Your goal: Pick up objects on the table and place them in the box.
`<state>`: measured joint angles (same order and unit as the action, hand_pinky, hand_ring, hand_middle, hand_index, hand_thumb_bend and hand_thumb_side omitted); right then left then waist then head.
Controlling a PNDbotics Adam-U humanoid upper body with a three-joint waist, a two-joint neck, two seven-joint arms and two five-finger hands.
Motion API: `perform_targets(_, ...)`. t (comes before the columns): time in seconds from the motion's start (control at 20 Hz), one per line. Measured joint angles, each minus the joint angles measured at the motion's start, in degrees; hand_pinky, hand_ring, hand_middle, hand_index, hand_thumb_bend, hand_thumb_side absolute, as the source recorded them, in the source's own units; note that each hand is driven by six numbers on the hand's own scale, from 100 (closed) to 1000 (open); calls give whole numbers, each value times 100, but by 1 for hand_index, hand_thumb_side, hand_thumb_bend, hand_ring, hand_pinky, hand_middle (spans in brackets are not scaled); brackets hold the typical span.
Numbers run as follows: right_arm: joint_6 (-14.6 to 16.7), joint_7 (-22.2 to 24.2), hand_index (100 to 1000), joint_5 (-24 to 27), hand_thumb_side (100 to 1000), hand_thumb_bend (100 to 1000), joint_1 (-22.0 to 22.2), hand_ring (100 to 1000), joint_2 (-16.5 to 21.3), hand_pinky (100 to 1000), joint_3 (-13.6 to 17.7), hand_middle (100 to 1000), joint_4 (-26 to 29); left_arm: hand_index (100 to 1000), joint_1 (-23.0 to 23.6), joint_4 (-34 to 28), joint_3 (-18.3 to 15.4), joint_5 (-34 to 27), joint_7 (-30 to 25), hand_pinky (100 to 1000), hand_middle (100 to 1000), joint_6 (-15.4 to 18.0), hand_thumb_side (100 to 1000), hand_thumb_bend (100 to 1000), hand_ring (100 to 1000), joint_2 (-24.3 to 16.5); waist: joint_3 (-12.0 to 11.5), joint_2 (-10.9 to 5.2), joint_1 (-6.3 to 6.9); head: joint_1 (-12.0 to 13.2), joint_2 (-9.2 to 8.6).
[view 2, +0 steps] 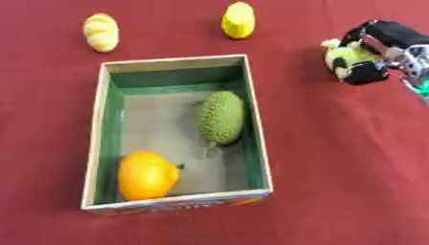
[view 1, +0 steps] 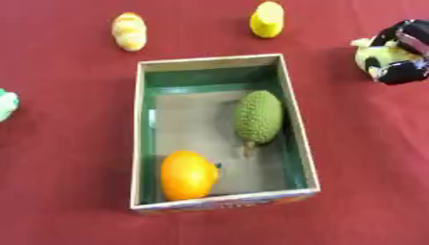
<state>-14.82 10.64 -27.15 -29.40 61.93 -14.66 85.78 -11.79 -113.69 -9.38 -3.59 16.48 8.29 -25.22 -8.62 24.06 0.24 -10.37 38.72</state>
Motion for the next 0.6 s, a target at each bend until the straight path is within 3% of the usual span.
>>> perform_targets(0.3,-12,-270,687,191,231,100,51,672,20,751,82,560,330,847,0,0,0,2,-2,772,671,1,634,100,671,0,49,-74,-1,20,2)
perform_targets(0.6,-32,-378,680,389,196,100,241,649,201,745,230,551,1034,846,9,0,-1,14,-2,772,669,1,632,100,671,0,93,-185,-9,27,12)
